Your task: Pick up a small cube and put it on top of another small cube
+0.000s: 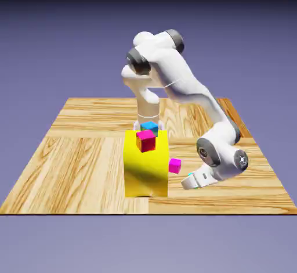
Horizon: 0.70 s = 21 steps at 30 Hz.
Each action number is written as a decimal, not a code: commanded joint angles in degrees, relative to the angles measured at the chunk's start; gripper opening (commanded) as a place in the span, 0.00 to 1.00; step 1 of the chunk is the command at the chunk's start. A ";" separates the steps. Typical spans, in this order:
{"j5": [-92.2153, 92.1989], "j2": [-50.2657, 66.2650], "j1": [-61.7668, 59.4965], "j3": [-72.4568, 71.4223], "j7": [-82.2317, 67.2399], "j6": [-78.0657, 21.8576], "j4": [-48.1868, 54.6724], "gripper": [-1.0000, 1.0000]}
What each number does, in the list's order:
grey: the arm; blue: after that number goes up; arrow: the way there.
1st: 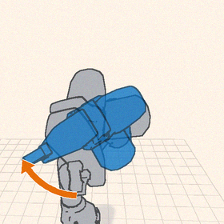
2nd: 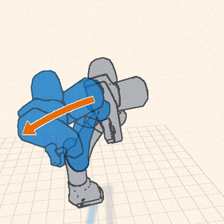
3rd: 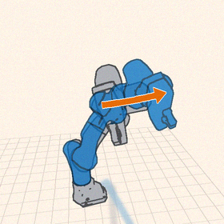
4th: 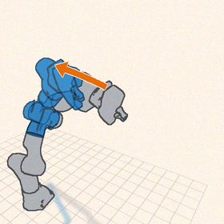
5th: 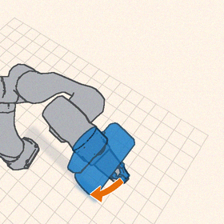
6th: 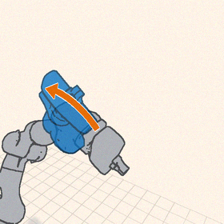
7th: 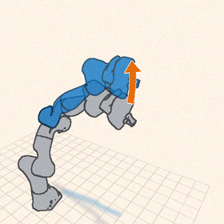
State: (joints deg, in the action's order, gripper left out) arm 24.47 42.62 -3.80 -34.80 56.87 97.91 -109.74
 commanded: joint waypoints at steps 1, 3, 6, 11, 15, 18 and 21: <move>-0.80 -0.85 0.21 -0.67 -0.53 -2.51 1.87 0.00; -2.08 -3.76 2.69 -0.50 -0.69 -4.83 2.52 0.00; -6.90 -9.99 3.27 3.59 0.47 -7.55 1.09 0.00; -15.32 -20.37 3.43 10.92 2.59 -11.92 -1.56 0.00; -22.99 -28.68 1.64 18.01 4.72 -15.01 -4.33 0.00; -29.03 -34.90 -0.31 23.71 6.47 -17.20 -6.61 0.00; -35.26 -41.13 -2.66 29.68 8.30 -19.31 -9.03 0.00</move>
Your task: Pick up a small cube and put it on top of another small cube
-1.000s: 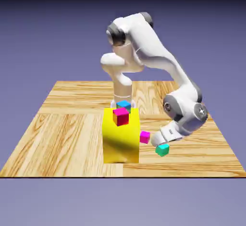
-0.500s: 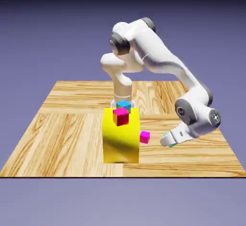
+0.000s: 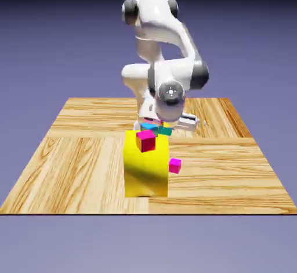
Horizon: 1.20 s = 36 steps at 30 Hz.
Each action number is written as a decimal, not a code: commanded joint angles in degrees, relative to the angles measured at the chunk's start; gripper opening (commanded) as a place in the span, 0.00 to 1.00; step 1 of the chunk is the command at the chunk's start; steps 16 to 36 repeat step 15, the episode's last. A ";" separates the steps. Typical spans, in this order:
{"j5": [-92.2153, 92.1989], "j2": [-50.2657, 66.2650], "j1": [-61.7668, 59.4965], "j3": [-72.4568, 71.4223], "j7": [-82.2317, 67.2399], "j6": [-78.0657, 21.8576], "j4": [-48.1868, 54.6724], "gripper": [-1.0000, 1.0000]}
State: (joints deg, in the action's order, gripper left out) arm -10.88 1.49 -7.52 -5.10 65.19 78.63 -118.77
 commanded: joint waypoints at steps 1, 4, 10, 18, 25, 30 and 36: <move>-1.98 -2.08 0.28 1.97 0.60 -0.73 -0.81 0.00; -6.37 -5.17 -3.56 6.64 2.13 -1.21 -2.91 0.00; -7.23 -6.51 -2.81 5.72 1.35 5.85 -11.21 0.00; -7.26 -6.56 -2.78 5.69 1.32 6.10 -11.50 1.00; -7.26 -6.56 -2.78 5.69 1.32 6.10 -11.50 1.00; -7.26 -6.56 -2.78 5.69 1.32 6.10 -11.50 1.00; -7.26 -6.56 -2.78 5.69 1.32 6.10 -11.50 1.00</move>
